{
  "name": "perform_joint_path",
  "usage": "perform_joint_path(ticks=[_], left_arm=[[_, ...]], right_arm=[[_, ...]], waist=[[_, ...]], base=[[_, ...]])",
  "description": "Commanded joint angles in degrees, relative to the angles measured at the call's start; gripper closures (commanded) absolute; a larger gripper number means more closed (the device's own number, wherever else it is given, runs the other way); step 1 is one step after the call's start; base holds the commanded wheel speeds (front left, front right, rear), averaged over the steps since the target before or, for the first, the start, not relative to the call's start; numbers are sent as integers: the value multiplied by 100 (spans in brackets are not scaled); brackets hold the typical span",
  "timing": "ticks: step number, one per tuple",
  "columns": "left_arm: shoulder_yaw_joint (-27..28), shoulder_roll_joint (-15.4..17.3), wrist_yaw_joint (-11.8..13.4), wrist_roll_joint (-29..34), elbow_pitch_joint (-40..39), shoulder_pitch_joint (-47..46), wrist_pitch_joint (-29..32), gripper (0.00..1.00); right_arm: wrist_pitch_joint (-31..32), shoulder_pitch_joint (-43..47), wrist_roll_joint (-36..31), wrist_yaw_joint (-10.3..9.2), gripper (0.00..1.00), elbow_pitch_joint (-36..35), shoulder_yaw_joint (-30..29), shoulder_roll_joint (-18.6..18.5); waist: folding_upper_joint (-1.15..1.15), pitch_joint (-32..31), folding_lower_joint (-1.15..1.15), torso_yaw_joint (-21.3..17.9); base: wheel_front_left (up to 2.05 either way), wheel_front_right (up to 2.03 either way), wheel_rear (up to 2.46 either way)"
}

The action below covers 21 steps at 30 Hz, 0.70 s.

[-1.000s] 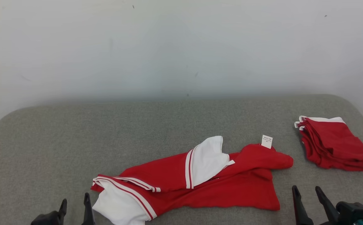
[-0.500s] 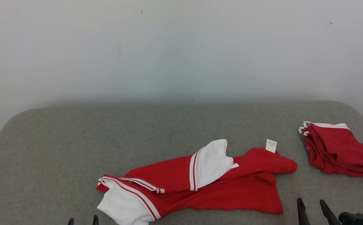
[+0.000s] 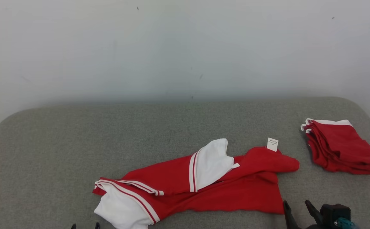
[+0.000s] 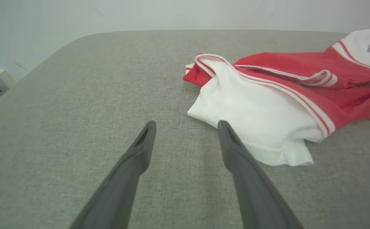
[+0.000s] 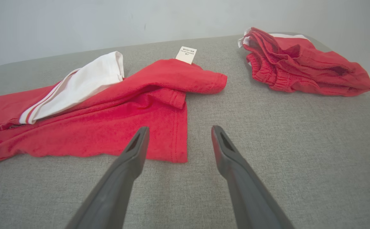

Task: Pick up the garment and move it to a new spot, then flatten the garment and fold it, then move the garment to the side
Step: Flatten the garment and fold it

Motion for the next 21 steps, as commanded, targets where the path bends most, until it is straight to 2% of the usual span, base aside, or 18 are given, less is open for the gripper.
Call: perform_joint_path(ticks=[1, 4, 11, 21], left_arm=[[7, -4, -16, 13, 116, -156, 14, 0], [46, 105, -144, -61, 800, -657, 32, 0], [-46, 110, -249, -38, 1600, -1226, 88, 0], [-306, 85, -619, -71, 1917, -1573, -65, 0]], right_arm=[[34, -82, -51, -15, 0, 22, 32, -1], [159, -354, -155, -15, 0, 68, 205, -2], [210, -570, -203, -15, 0, 82, 399, -2], [212, -487, -239, -15, 0, 28, 378, -1]], waist=[[0, 89, 0, -70], [0, 285, 0, -154], [0, 491, 0, -249], [0, 560, 0, -283]], base=[[0, 0, 0], [0, 0, 0], [0, 0, 0], [0, 0, 0]])
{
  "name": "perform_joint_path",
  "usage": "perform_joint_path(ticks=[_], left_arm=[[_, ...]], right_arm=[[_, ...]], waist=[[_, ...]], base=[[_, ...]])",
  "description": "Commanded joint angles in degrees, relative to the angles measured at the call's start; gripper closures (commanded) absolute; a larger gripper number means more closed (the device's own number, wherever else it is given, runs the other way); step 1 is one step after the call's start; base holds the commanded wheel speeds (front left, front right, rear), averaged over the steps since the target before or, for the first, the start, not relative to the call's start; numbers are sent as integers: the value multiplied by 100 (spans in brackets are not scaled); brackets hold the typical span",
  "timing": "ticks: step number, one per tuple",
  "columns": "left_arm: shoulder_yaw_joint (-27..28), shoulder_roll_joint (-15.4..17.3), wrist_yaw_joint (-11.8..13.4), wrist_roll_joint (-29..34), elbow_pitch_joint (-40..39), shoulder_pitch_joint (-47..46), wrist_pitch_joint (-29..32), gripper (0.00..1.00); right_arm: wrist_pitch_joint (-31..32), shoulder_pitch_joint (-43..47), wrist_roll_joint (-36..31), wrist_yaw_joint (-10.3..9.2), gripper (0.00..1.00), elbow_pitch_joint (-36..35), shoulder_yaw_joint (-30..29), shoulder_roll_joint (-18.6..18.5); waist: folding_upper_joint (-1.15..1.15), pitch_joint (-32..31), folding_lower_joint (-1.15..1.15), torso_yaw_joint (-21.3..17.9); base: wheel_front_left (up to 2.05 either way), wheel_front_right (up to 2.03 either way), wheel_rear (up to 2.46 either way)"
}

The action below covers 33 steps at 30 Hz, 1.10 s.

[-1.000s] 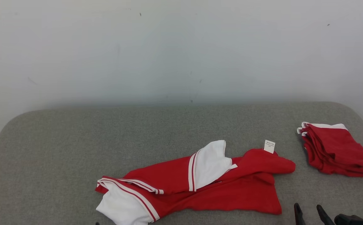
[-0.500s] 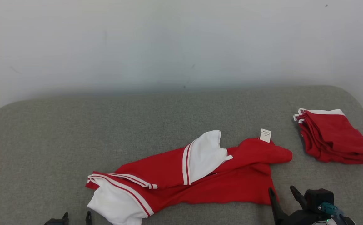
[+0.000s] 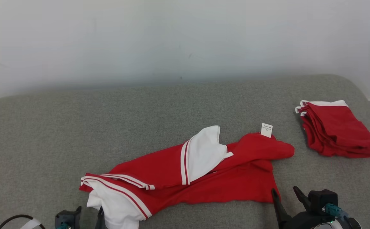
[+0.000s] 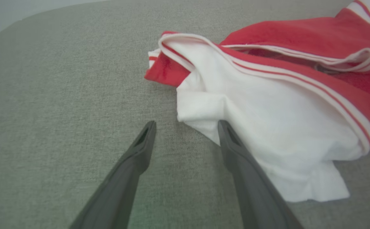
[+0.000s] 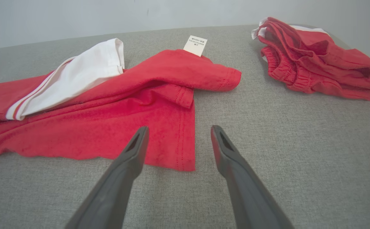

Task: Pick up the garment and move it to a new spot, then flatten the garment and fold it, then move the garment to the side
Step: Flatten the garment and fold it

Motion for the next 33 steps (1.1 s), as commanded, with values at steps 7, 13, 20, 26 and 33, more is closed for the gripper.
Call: perform_joint_path(ticks=[7, 13, 20, 26, 33], left_arm=[[-51, -53, -87, -148, 190, -234, 49, 0], [-168, -85, -181, -249, 423, -385, 53, 54], [-250, -86, -203, -288, 593, -549, -26, 100], [-190, -143, 41, -342, 641, -405, -90, 100], [-109, -183, 218, -444, 310, -120, -136, 100]], right_arm=[[31, 11, -21, -15, 0, -20, 127, -1], [155, -9, -36, -15, 0, 20, 163, -1], [342, -45, -73, -15, 0, 169, 21, 0], [448, -198, -157, -15, 0, 422, -222, -2], [538, -482, -339, -15, 0, 841, -544, 4]], waist=[[0, 30, -1, -36], [0, 40, -1, -86], [0, 129, -1, -16], [0, 244, -1, 101], [0, 347, -1, 277]], base=[[0, 0, 0], [0, 0, 0], [0, 0, 0], [0, 0, 0], [0, 0, 0]])
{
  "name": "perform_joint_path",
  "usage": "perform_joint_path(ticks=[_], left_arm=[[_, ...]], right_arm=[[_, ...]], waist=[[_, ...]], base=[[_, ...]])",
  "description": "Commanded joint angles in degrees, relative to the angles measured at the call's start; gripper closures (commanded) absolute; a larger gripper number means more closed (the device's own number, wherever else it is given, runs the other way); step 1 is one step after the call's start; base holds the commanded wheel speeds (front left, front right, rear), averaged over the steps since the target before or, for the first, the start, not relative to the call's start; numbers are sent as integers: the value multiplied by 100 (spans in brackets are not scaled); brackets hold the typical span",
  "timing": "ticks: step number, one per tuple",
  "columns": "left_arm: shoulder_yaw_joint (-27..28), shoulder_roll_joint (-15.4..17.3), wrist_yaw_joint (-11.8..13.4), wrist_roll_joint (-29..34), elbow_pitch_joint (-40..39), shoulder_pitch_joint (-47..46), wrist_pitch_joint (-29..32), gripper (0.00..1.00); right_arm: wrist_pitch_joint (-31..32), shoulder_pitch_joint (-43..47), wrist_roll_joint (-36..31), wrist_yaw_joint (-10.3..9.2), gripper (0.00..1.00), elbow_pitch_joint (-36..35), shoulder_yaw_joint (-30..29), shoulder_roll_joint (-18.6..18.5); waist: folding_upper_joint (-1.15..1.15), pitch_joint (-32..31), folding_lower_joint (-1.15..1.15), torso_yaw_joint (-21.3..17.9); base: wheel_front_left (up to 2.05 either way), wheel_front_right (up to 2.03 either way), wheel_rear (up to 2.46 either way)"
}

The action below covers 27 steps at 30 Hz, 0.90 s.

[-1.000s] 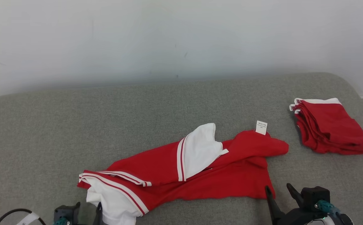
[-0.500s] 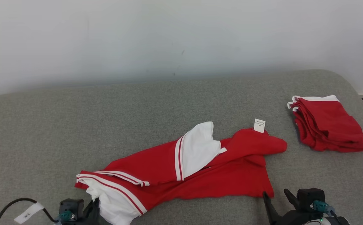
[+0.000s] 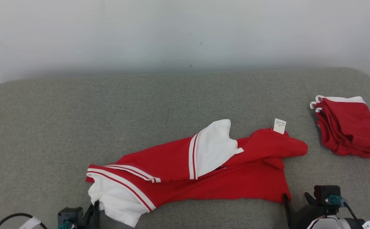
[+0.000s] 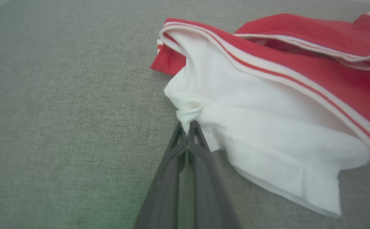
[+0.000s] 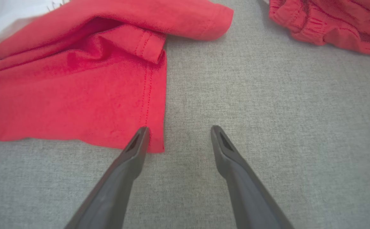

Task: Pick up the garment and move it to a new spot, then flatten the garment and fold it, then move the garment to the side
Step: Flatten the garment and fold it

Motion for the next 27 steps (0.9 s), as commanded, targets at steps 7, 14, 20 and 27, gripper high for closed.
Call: perform_joint_path(ticks=[7, 14, 20, 27], left_arm=[[37, 0, 179, -133, -420, 407, 77, 100], [262, -140, 184, -549, -978, 779, 234, 100], [557, -65, 295, -937, -1931, 1267, 441, 100], [960, -27, 437, -1501, -3773, 1854, 890, 100]], right_arm=[[73, -277, -113, -15, 11, 488, -112, 7], [-16, -337, 125, -15, 100, 731, 29, -2], [-149, -326, 505, -15, 100, 504, 74, 3], [-303, -232, 968, -15, 100, -405, -137, -1]], waist=[[0, 78, 0, 229], [0, -83, 0, 213], [0, -291, 0, 177], [0, -392, 0, 167]], base=[[0, 0, 0], [0, 0, 0], [0, 0, 0], [0, 0, 0]])
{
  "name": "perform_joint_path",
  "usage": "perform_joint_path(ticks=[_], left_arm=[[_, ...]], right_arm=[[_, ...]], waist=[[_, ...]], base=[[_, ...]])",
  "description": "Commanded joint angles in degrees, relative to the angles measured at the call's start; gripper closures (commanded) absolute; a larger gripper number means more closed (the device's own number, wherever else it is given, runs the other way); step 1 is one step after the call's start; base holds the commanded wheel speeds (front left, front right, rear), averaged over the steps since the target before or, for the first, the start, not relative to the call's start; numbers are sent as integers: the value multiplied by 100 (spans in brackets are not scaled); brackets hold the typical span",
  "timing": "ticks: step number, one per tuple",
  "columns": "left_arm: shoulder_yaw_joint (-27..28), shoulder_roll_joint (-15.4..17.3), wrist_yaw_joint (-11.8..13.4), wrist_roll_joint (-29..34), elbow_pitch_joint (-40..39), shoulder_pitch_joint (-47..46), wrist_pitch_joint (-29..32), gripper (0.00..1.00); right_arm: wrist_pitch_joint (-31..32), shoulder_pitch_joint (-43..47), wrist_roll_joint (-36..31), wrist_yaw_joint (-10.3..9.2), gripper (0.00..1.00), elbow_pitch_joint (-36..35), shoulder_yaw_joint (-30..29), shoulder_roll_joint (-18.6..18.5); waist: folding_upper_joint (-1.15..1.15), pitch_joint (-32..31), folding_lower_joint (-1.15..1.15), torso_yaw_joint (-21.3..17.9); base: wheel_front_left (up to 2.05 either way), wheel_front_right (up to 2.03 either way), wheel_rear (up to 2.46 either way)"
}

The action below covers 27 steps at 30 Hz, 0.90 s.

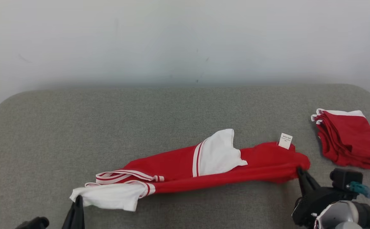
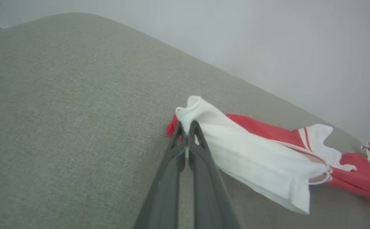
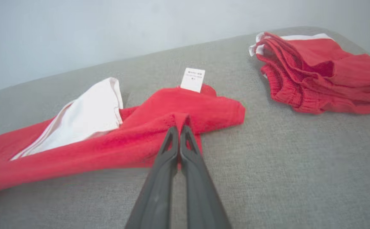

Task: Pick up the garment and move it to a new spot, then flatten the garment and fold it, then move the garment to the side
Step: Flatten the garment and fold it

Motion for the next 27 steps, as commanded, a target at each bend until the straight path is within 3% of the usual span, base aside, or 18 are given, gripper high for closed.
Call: perform_joint_path(ticks=[1, 6, 11, 15, 19, 24, 27], left_arm=[[113, 25, 68, -170, -462, 157, 127, 100], [230, 42, 114, -626, -1675, 20, 705, 100], [179, 175, 3, -772, -1797, -823, 1065, 100], [199, 340, -215, -925, -1174, -2286, 1351, 100], [135, 456, -447, -1018, -240, -3845, 1590, 100], [486, 494, -270, -1448, 450, -5606, 1862, 100], [646, 549, -203, -1467, 488, -6547, 1687, 100]], right_arm=[[-31, 13, 181, -15, 100, -272, -97, -13], [281, -313, 498, -15, 100, -1091, -96, -8], [645, -1105, 816, -15, 100, -1288, 121, -9], [1016, -2285, 1338, -15, 100, -824, 373, -75], [1165, -3508, 1108, -15, 100, -212, 939, -634], [762, -5067, 912, -15, 100, 478, 1150, -863], [445, -5897, 712, -15, 100, 783, 1105, -945]], waist=[[0, 11, 0, -14], [0, 321, 0, -39], [0, 841, 0, -69], [0, 1467, 0, -134], [0, 2060, 0, -211], [0, 2822, 0, -450], [0, 3192, 0, -495]], base=[[0, 0, 0], [0, 0, 0], [0, 0, 0], [0, 0, 0], [0, 0, 0], [0, 0, 0], [0, 0, 0]])
